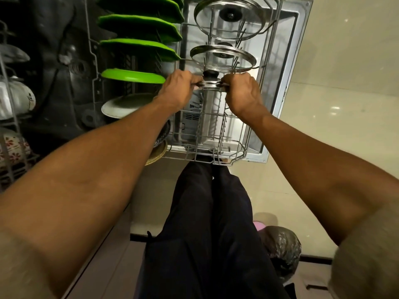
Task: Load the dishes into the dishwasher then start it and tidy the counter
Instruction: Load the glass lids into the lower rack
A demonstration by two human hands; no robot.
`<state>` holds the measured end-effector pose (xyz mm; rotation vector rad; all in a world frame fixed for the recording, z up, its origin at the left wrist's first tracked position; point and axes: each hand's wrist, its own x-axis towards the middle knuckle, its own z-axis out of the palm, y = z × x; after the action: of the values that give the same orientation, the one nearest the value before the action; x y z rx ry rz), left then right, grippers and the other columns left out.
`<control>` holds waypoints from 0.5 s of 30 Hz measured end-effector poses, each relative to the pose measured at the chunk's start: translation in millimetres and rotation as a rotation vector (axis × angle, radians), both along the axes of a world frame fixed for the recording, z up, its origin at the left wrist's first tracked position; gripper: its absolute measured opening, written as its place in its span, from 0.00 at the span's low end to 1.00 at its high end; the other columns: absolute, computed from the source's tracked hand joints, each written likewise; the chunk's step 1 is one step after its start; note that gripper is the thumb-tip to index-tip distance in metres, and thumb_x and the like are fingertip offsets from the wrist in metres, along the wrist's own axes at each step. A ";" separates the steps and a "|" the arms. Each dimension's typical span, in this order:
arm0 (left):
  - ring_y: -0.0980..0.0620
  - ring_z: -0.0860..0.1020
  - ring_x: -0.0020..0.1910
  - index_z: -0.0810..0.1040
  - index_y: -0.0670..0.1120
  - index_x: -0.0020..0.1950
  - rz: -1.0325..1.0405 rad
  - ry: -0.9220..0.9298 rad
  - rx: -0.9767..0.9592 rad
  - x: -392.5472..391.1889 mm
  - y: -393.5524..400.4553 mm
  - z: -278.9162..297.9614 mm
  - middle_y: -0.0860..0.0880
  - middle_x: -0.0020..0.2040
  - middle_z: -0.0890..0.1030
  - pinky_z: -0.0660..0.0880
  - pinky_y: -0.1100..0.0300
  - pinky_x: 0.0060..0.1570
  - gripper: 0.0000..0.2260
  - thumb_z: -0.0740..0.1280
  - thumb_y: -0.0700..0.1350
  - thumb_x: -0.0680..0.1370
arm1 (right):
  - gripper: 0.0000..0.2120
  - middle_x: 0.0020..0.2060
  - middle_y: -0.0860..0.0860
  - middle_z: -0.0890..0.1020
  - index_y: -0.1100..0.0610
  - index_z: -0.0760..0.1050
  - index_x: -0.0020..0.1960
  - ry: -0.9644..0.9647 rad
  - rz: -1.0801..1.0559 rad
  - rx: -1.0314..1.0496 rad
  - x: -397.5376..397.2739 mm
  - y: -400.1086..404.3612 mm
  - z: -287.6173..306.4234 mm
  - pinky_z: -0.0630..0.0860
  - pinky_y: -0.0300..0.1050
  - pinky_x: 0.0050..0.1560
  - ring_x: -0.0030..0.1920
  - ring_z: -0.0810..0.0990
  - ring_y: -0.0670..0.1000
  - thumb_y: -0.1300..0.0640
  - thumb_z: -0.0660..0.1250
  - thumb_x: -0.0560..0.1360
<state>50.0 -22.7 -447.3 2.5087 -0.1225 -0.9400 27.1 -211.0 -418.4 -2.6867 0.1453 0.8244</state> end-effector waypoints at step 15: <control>0.41 0.77 0.64 0.73 0.47 0.72 0.113 0.041 0.018 -14.7 -26.7 -1.7 0.41 0.68 0.76 0.74 0.49 0.66 0.23 0.67 0.34 0.78 | 0.12 0.44 0.59 0.82 0.57 0.79 0.55 0.007 0.073 0.017 1.5 -5.0 -2.5 0.71 0.46 0.40 0.45 0.82 0.60 0.67 0.67 0.74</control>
<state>35.2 -49.4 -449.0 2.4825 0.0412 -0.9499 28.5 -216.0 -420.9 -2.6879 0.0417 0.8524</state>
